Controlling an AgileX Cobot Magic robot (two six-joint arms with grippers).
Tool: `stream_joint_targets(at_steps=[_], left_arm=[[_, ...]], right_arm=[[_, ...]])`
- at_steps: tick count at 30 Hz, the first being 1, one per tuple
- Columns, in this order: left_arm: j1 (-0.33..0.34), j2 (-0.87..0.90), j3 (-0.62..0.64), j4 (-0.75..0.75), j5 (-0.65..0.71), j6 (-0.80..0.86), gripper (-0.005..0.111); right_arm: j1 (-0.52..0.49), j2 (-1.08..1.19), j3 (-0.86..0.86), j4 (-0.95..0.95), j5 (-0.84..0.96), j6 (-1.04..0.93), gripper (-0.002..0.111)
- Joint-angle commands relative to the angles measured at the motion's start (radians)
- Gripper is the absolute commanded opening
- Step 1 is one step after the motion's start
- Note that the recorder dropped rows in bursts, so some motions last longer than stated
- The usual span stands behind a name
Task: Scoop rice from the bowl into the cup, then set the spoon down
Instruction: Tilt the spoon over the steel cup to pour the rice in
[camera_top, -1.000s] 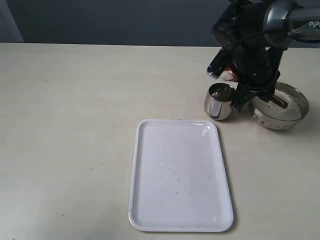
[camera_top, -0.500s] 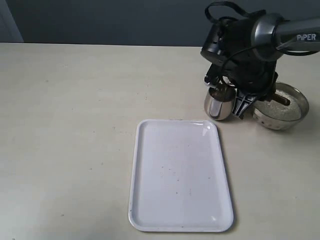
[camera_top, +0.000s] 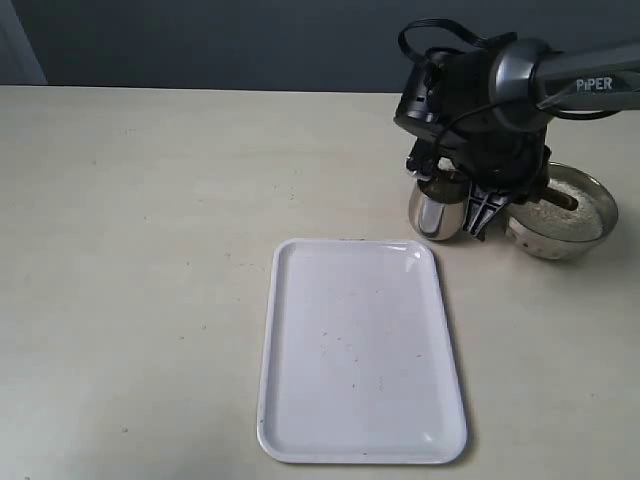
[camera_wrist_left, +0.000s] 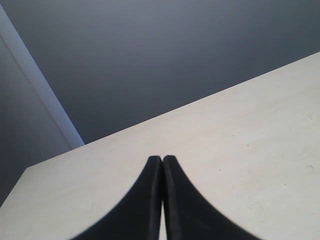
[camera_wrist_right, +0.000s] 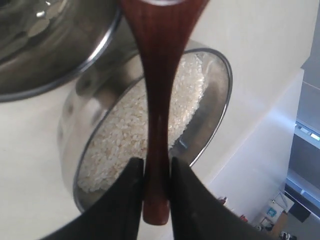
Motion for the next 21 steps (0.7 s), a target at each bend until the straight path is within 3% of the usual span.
stream_joint_targets(at_steps=[1,14,21], left_arm=[[-0.001,-0.005,-0.002,-0.004,-0.01,-0.008,0.0],[-0.001,-0.005,-0.002,-0.004,-0.01,-0.008,0.0],[-0.001,-0.005,-0.002,-0.004,-0.01,-0.008,0.0]], right_arm=[[0.0,-0.001,0.003,-0.025,-0.002,0.013,-0.001],[0.0,-0.001,0.003,-0.09,-0.002,0.031,-0.001],[0.002,-0.001,0.091,-0.164,-0.002,0.094,-0.001]])
